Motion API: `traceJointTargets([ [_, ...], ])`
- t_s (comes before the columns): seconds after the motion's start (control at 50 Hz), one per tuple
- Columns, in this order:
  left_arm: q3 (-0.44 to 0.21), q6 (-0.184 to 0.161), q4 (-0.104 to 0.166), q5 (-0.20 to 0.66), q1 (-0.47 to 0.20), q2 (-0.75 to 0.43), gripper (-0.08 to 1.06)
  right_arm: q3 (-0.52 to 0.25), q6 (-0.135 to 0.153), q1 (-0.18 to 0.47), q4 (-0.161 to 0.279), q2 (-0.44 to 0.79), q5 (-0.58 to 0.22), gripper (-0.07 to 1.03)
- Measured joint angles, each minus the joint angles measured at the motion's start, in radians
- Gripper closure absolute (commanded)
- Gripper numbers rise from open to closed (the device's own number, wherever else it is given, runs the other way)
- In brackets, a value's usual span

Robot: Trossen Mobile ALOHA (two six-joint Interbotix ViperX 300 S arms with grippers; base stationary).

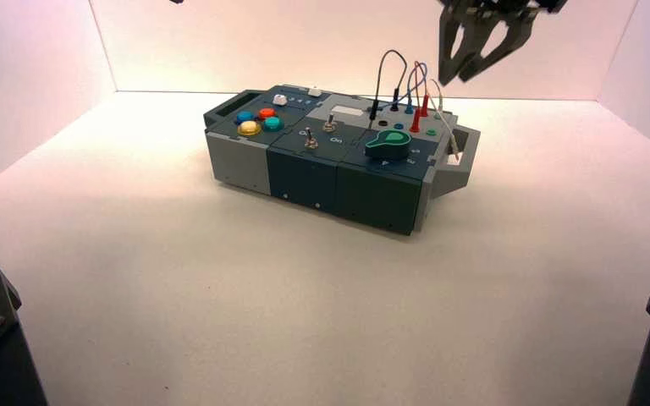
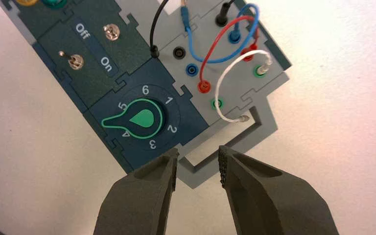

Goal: Pull the red wire.

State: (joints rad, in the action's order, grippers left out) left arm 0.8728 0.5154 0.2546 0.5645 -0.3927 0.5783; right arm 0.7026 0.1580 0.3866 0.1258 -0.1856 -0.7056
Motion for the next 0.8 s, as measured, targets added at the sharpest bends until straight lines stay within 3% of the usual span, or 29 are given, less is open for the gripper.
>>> traceJointTargets([
  [0.8, -0.003, 0.000, 0.000, -0.006, 0.000, -0.015, 1.01, -0.077, 0.002, 0.032, 0.015, 0.183, 0.026, 0.51],
])
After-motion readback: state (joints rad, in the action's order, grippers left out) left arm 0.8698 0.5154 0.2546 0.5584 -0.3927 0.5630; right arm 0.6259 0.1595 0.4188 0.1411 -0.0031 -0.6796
